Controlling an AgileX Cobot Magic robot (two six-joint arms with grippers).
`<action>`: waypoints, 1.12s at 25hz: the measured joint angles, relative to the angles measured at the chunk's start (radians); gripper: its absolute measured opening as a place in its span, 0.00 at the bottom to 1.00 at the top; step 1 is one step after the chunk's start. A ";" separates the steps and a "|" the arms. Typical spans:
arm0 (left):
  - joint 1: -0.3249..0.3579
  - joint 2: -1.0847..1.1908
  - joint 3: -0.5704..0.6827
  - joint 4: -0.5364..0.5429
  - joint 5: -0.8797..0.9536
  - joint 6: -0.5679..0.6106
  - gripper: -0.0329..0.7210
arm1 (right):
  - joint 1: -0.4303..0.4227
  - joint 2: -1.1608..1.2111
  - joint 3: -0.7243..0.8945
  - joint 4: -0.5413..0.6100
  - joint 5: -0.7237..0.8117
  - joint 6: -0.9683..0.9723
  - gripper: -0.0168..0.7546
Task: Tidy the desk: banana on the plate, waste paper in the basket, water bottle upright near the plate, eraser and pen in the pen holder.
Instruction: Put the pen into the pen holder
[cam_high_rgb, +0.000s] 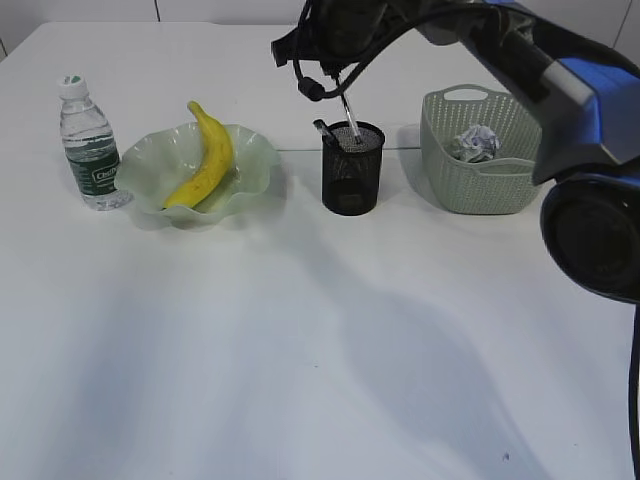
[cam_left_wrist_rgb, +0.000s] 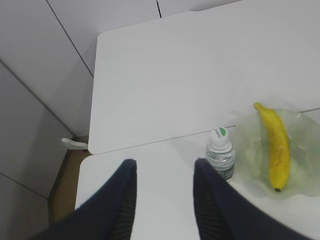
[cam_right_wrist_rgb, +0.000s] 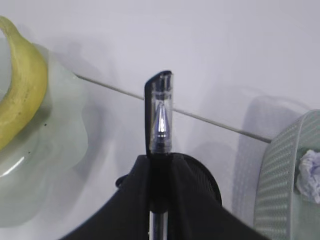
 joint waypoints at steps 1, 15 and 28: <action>0.000 0.000 0.000 0.000 0.000 0.000 0.39 | -0.002 0.000 0.000 0.000 -0.019 0.000 0.09; 0.000 0.000 0.000 0.000 0.000 0.000 0.39 | -0.010 0.000 0.000 -0.128 -0.170 0.002 0.09; 0.000 0.000 0.000 0.000 0.000 0.000 0.39 | -0.010 0.042 0.000 -0.183 -0.238 0.002 0.09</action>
